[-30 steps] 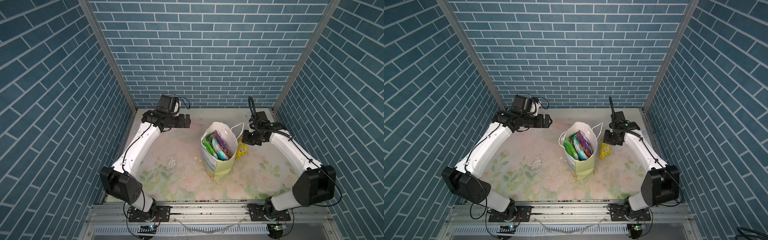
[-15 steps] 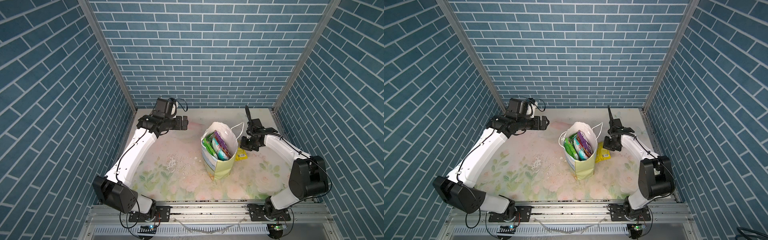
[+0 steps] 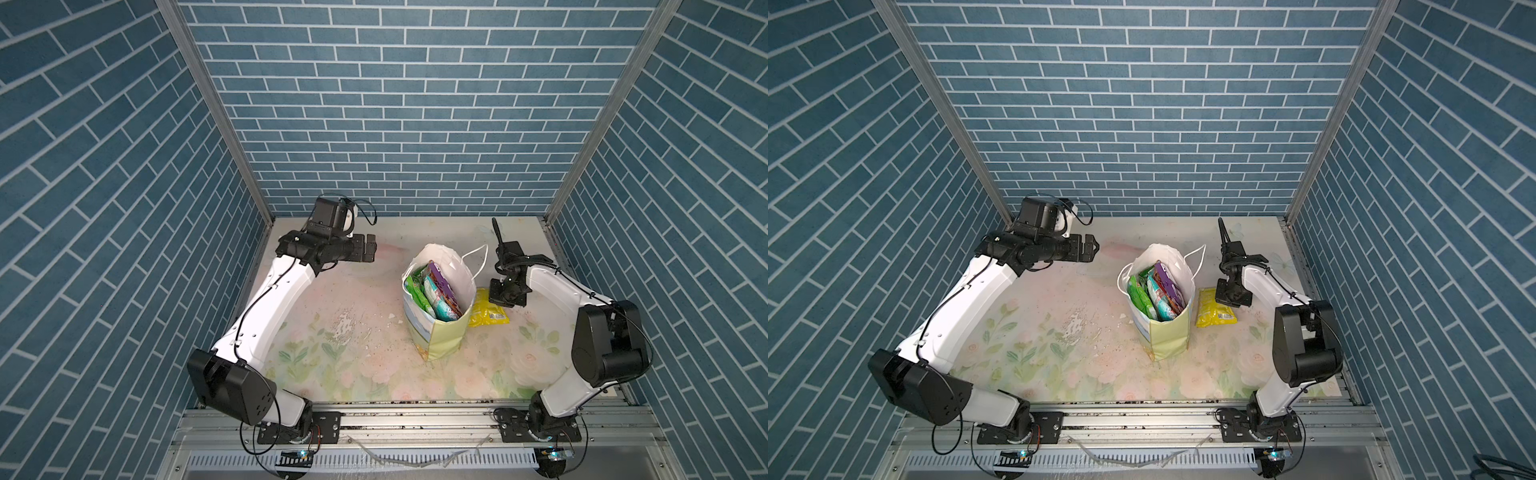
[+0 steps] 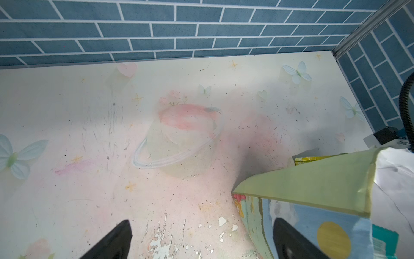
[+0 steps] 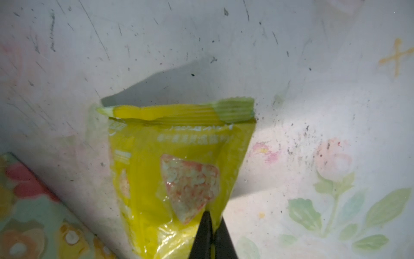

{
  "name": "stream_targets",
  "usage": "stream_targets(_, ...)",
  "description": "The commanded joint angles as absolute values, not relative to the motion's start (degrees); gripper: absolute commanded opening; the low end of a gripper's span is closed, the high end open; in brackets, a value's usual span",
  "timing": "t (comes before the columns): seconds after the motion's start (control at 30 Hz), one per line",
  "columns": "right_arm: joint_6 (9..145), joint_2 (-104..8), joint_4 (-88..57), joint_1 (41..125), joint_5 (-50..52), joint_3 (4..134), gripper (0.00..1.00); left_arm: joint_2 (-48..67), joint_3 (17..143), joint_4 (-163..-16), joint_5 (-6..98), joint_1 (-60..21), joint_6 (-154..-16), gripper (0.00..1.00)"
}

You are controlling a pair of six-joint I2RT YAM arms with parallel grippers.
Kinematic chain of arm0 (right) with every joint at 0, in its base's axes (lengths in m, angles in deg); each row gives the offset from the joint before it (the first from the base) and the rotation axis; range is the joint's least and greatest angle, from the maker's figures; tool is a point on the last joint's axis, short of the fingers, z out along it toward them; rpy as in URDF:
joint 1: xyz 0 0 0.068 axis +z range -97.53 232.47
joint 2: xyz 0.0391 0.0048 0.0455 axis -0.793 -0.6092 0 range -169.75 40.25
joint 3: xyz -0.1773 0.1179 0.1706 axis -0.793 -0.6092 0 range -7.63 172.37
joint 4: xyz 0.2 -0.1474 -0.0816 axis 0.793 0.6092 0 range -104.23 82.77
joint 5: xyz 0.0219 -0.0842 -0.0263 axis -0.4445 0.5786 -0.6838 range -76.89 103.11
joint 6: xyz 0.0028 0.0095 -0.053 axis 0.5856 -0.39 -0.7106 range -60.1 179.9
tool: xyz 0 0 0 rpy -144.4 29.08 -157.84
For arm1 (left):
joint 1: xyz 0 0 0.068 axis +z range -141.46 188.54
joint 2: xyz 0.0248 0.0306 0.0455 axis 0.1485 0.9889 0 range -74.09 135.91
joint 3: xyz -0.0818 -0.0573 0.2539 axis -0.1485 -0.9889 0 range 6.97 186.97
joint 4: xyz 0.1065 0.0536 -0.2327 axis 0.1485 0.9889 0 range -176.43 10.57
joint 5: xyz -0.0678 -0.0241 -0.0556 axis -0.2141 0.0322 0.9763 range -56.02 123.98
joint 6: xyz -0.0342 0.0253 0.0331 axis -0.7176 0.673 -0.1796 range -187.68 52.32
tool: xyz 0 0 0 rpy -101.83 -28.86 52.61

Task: Take the snacks out of the paper bag
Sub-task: Place the snack at the middle-right of the table, then pick up the snack from the paper bag.

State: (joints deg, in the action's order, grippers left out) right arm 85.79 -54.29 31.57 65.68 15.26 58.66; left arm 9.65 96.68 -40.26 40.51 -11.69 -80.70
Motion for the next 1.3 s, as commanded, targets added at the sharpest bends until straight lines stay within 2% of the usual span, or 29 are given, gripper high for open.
stream_targets(0.0,85.3,-54.5,34.5,65.0,17.6,61.0,0.16,10.2,97.7,-40.0,40.6,-11.5,-79.3,1.00)
stream_targets(0.1,85.7,-54.6,36.7,64.4,18.6,61.9,0.24,9.9,97.4,-39.7,40.6,-11.4,-78.9,1.00)
stream_targets(0.3,86.3,-50.4,40.4,64.1,18.6,63.7,0.26,9.3,97.3,-39.6,40.8,-11.3,-78.5,1.00)
stream_targets(0.5,85.4,-37.5,44.4,64.2,18.5,70.5,0.30,9.1,97.8,-38.6,41.4,-11.2,-78.3,1.00)
stream_targets(0.67,83.0,-32.9,49.1,64.8,12.0,80.4,0.34,8.6,97.4,-37.4,41.7,-11.2,-78.6,1.00)
stream_targets(0.93,79.7,-34.1,57.3,75.9,12.8,98.0,0.35,7.1,96.3,-35.0,40.7,-11.2,-78.6,1.00)
stream_targets(1.13,78.6,-40.3,62.2,86.1,12.1,109.4,0.36,6.0,95.4,-34.6,40.2,-11.2,-78.9,0.99)
stream_targets(1.27,78.8,-44.6,63.2,92.0,10.0,112.3,0.36,5.6,95.3,-34.1,39.9,-11.2,-78.9,0.99)
